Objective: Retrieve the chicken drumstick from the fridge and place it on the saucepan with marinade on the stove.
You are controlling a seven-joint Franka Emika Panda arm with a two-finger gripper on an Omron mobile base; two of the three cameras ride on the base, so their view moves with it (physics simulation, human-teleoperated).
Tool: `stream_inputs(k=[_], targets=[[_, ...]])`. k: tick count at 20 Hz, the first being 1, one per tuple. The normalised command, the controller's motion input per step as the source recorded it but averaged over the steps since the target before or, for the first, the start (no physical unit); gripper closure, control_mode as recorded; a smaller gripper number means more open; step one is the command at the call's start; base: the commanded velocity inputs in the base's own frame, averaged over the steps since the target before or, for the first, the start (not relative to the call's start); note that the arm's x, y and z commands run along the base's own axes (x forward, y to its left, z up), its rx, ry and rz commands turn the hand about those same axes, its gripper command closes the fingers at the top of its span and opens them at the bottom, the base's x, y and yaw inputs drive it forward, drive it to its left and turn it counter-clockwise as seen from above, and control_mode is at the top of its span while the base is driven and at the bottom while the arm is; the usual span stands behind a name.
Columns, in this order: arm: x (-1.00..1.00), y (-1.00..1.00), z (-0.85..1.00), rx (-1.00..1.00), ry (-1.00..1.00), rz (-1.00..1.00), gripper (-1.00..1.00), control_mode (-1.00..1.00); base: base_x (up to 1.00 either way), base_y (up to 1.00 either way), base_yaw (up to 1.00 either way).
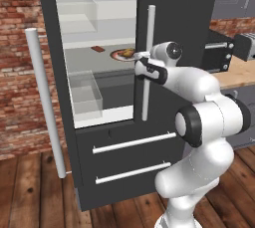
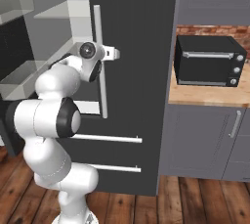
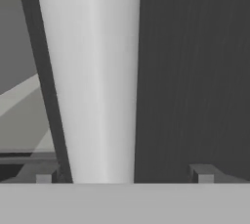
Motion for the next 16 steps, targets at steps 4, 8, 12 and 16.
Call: stream_inputs(k=[4,8,12,16], targets=[[0.41,0.00,-0.09,0.00,-0.01,0.00,1.00,-1.00,0.00,0.00,0.00],[0.00,0.00,0.00,0.00,0.00,0.00,1.00,-1.00,0.00,0.00,0.00],[-0.09,-0.08,0.00,0.00,0.00,-0.01,1.00,-1.00,0.00,0.00,0.00],[-0.57,-0.83,0.00,0.00,0.00,-0.17,1.00,-1.00,0.00,0.00,0.00]])
